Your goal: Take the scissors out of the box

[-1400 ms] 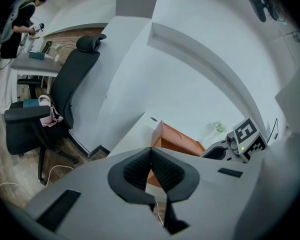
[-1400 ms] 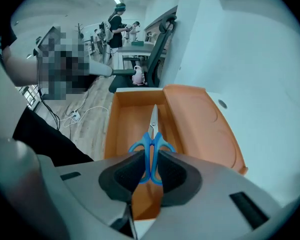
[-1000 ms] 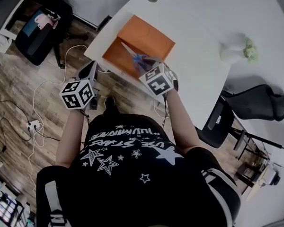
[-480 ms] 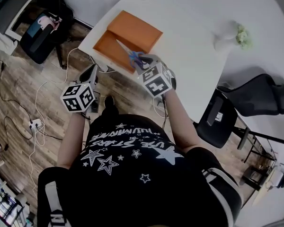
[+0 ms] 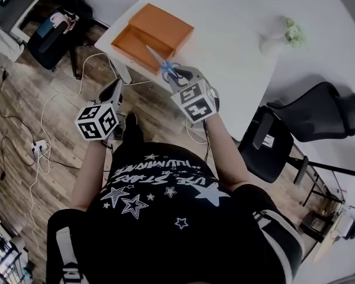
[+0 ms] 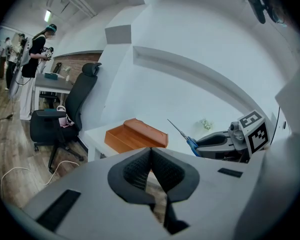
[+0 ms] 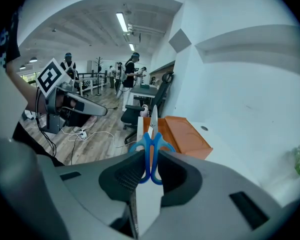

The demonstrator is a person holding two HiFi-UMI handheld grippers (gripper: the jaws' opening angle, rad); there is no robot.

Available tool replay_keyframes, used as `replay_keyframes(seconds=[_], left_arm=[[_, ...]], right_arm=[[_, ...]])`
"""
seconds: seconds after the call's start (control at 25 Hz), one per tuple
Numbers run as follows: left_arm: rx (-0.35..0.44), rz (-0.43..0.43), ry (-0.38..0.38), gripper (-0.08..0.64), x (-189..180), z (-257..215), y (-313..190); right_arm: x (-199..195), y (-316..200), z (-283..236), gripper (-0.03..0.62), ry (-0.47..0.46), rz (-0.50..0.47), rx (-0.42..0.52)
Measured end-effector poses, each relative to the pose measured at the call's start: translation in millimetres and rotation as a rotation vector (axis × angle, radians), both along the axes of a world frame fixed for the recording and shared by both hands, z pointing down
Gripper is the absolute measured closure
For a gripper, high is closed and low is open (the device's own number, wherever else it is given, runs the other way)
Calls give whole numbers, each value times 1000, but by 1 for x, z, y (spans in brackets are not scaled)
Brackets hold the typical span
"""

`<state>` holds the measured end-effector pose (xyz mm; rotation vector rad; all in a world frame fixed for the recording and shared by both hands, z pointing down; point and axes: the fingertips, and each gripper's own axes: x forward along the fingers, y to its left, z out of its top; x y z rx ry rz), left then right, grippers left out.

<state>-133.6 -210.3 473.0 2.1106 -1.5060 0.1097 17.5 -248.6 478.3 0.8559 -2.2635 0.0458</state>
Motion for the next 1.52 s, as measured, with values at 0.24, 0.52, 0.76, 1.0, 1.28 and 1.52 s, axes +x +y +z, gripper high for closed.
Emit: replay_keyframes(seconds=[0.24,0.52,0.76,1.0,1.28,1.52], left_arm=[[13,-32,2,541,20,-4,51],[23,-67,-2,541,44,-7,93],[20,-79,2,541,59,-5,115],[19,-76,5,541,74,-2,128],[17,-76,-2,541,83,-3,138],[15,-86,3,541,84,0,149]], right_arm=[[25,51,2,488,-33,-3,-7],[52,90,2,488,-61,-21,3],[68,113,9,488,-81,-15,-11],[81,129,17,488,-116,-11,-41],[92,141,23,488,-85,-16,-32],[94,153,31,488,-68,-27,-42]])
